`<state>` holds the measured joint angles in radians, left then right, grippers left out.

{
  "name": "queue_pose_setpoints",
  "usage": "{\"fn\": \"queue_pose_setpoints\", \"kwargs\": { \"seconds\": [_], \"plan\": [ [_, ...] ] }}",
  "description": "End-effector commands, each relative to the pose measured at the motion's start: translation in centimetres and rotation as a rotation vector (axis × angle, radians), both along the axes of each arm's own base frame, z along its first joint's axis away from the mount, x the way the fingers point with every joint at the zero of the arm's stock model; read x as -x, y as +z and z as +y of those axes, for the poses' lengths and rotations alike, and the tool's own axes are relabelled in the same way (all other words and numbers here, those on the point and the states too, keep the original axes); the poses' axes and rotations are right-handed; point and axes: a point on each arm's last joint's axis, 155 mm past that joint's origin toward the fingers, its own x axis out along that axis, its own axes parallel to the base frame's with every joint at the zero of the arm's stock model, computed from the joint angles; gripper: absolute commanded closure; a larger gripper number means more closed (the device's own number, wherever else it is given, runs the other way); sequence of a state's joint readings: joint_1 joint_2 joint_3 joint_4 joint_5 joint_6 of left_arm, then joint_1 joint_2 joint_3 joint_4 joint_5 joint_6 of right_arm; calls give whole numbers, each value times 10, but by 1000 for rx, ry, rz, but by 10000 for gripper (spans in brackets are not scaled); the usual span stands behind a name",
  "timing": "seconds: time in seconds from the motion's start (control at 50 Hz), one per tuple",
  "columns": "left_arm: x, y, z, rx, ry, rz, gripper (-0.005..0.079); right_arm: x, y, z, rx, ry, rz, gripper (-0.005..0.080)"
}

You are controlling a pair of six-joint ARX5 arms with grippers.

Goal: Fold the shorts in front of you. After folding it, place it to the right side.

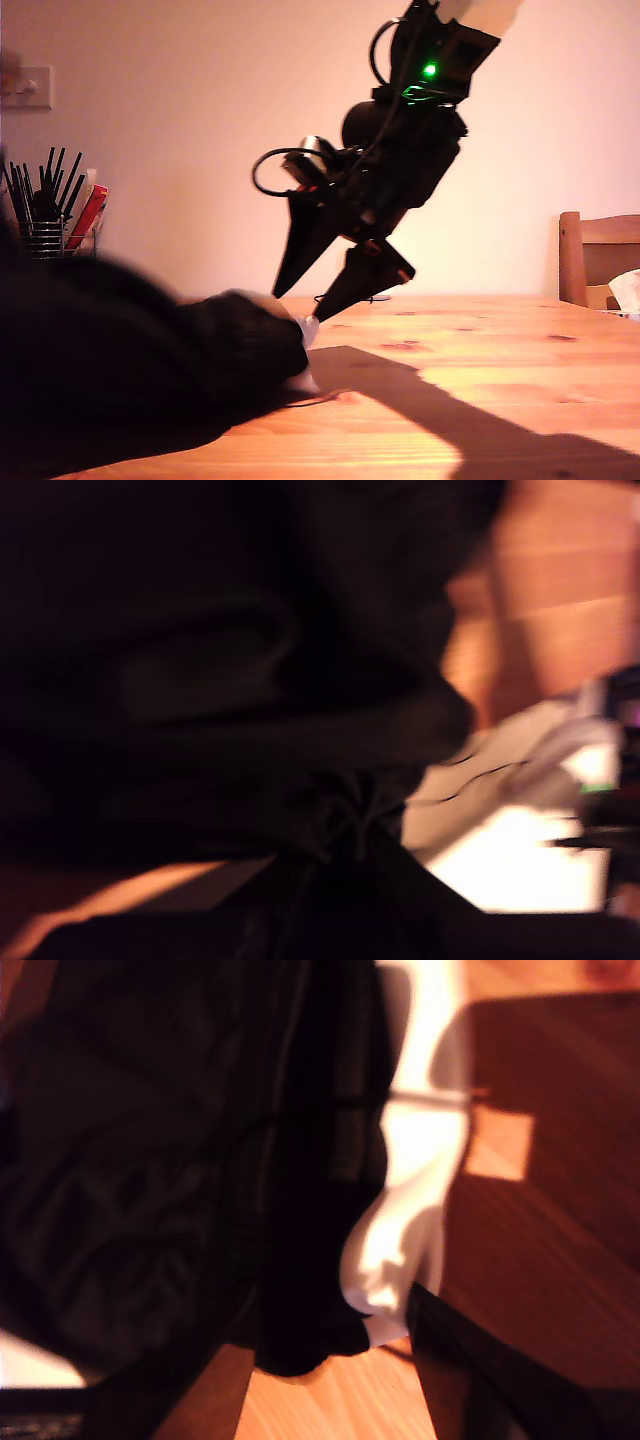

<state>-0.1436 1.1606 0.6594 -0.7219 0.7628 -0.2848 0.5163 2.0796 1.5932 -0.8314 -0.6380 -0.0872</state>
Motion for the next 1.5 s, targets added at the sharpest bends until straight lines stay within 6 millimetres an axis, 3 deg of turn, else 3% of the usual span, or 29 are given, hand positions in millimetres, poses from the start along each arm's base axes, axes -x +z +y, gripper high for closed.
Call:
{"fn": "queue_pose_setpoints", "kwargs": {
  "seconds": [0.0,0.28,0.46,0.74,0.92,1.08,1.22,1.38,1.48],
  "plan": [
    [-2,4,-1,16,22,-22,762,-2,13,5,-24,18,-29,329],
    [-23,5,14,-44,94,-102,763,-2,47,11,-84,104,-152,329],
    [-48,19,15,2,172,-168,762,1,68,21,-127,180,-261,329],
    [-83,45,18,66,272,-279,762,12,72,32,-144,255,-304,329],
    [-113,62,36,75,418,-354,762,17,74,41,-156,283,-323,329],
    [-134,53,72,-50,567,-394,763,20,74,42,-155,288,-319,329],
    [-146,43,80,-80,589,-400,763,20,74,43,-155,290,-319,329],
    [-148,22,69,-40,551,-323,763,20,75,46,-162,295,-330,329],
    [-141,22,54,28,487,-287,763,20,76,50,-169,310,-353,328]
  ]
}}
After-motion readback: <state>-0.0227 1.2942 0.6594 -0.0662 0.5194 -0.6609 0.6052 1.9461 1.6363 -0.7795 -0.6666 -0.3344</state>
